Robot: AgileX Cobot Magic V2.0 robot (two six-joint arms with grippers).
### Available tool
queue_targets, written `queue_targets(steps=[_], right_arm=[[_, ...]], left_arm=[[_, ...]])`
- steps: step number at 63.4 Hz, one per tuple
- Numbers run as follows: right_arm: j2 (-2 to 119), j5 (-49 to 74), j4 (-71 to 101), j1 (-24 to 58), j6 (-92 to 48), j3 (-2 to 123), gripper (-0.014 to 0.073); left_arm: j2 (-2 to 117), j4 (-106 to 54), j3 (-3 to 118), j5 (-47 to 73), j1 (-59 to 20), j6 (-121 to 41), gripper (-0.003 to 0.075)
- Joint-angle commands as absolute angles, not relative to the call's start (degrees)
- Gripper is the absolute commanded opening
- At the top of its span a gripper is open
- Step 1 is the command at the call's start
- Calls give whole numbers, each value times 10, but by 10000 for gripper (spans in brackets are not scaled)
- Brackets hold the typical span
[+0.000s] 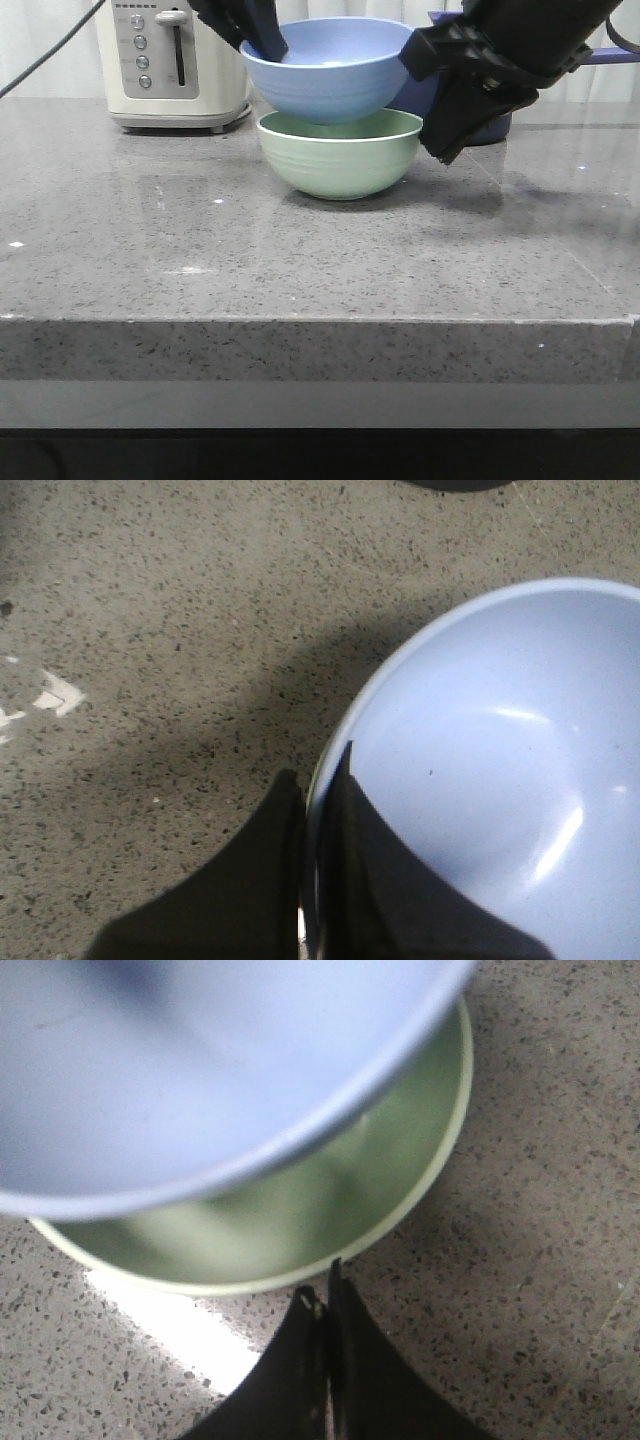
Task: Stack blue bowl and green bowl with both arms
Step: 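Lower the blue bowl into the green bowl and open the left gripper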
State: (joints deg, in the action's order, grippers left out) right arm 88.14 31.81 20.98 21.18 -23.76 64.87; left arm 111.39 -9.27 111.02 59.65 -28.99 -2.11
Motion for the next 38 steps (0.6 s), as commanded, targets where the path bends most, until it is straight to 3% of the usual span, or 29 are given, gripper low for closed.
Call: queue_targets(steps=[1,23,29,38], right_arm=[[861,292,218,211,-244,662,-64],[861,292,218,211,-244,662,-64],[861,292,218,211,-244,662,-64],[861,292,218,211,-244,662,-64]], left_arm=[[1089,-108,1131,579,-297,-17,-20],[1095,-110,1131,585,-297,-17,-1],[1095,-121,1131,585,-297,-17,85],[1095,-140,1131,577,-297,-19,307]])
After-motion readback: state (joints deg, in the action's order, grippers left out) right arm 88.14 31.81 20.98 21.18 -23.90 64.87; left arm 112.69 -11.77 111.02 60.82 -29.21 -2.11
